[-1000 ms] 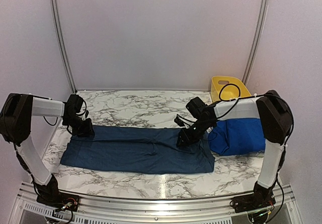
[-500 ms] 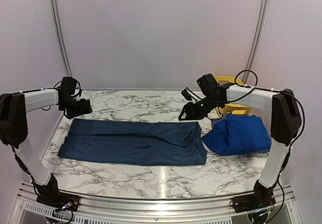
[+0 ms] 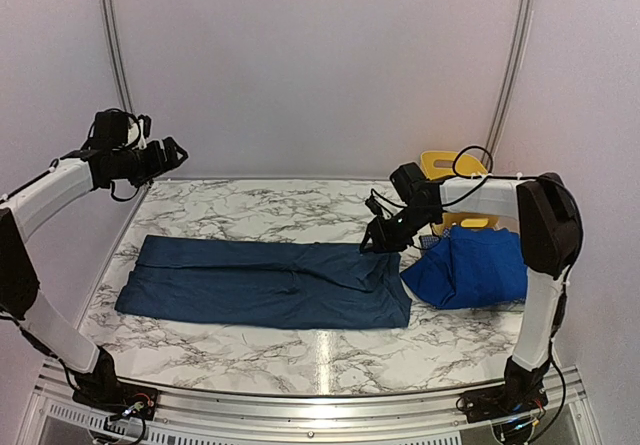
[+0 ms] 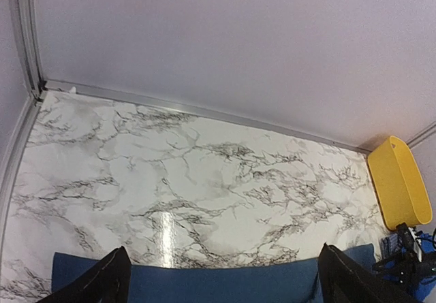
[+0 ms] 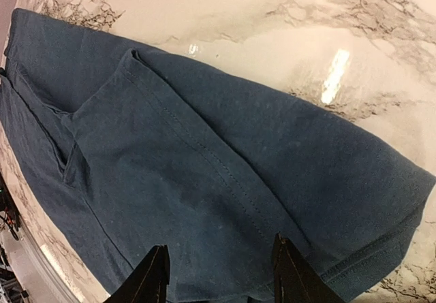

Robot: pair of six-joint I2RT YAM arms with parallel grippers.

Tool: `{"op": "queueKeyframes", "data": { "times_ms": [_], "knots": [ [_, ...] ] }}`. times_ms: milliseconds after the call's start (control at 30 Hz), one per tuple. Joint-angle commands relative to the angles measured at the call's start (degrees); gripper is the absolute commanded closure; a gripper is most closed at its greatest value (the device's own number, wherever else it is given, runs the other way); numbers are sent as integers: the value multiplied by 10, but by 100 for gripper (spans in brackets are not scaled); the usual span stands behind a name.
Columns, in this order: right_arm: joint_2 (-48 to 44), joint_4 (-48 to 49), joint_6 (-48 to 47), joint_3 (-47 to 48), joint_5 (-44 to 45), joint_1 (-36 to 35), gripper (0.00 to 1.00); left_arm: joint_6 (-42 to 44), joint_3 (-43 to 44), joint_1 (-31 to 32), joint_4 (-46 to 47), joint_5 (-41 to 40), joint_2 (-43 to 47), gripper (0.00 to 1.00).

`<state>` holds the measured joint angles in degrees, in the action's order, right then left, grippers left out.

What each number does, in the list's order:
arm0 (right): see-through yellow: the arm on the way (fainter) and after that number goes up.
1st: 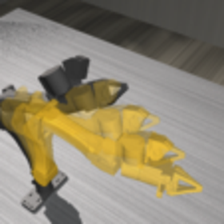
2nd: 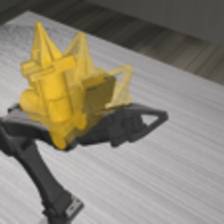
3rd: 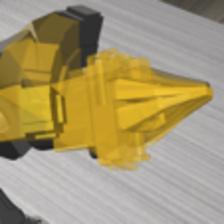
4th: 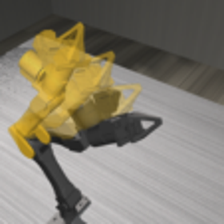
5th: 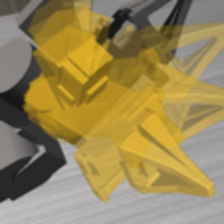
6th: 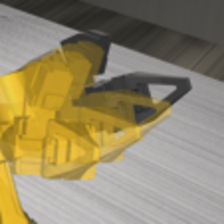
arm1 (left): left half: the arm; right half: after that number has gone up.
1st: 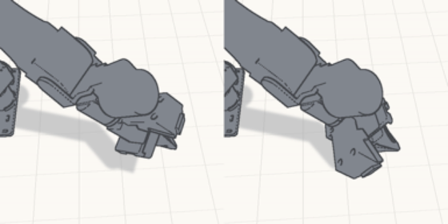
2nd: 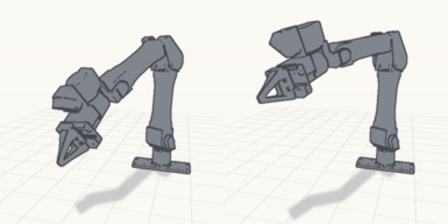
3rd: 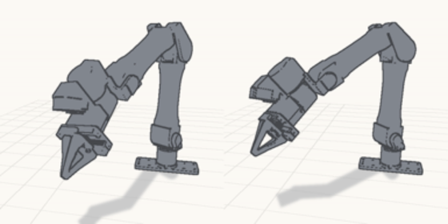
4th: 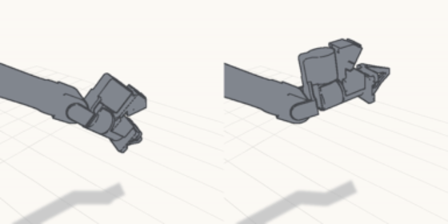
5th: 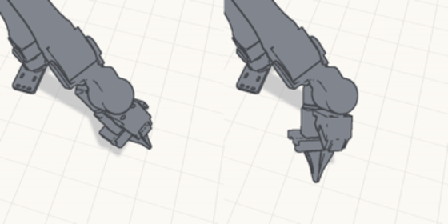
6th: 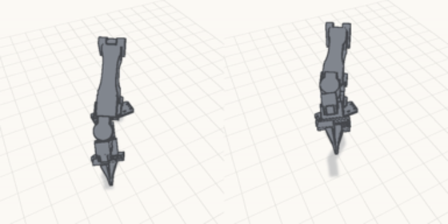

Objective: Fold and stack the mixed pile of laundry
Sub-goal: Adjust the rectangle-folded T-shirt at the center of the board.

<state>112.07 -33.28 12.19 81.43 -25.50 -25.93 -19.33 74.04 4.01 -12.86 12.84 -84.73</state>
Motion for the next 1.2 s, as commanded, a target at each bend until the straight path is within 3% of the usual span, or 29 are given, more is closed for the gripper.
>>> {"op": "queueKeyframes", "data": {
  "times_ms": [0, 367, 600, 767, 833, 933, 1067, 1167],
  "knots": [
    [24, -10, -4, 7, 17, -3, 52, -20, -28, 3, -8, 61, -15, 1],
    [53, -27, -19, 14, 55, -11, 45, -8, -63, 21, -5, 29, 13, 1],
    [36, -33, -18, 34, 2, -24, 70, -6, -71, 21, -2, 21, 26, 1],
    [9, -35, -21, 35, -6, -34, 78, -5, -78, 21, -1, 21, 30, 1],
    [12, -39, -25, 31, -7, -37, 75, -3, -82, 21, -1, 18, 32, 1],
    [19, -44, -21, 23, 6, -38, 62, -3, -83, 21, -1, 18, 35, 1],
    [22, -56, -14, 31, 46, -37, 59, -2, -85, 21, -1, 18, 38, 1],
    [17, -66, -19, 42, 62, -36, 63, -1, -89, 21, -1, 15, 42, 1]
  ]
}}
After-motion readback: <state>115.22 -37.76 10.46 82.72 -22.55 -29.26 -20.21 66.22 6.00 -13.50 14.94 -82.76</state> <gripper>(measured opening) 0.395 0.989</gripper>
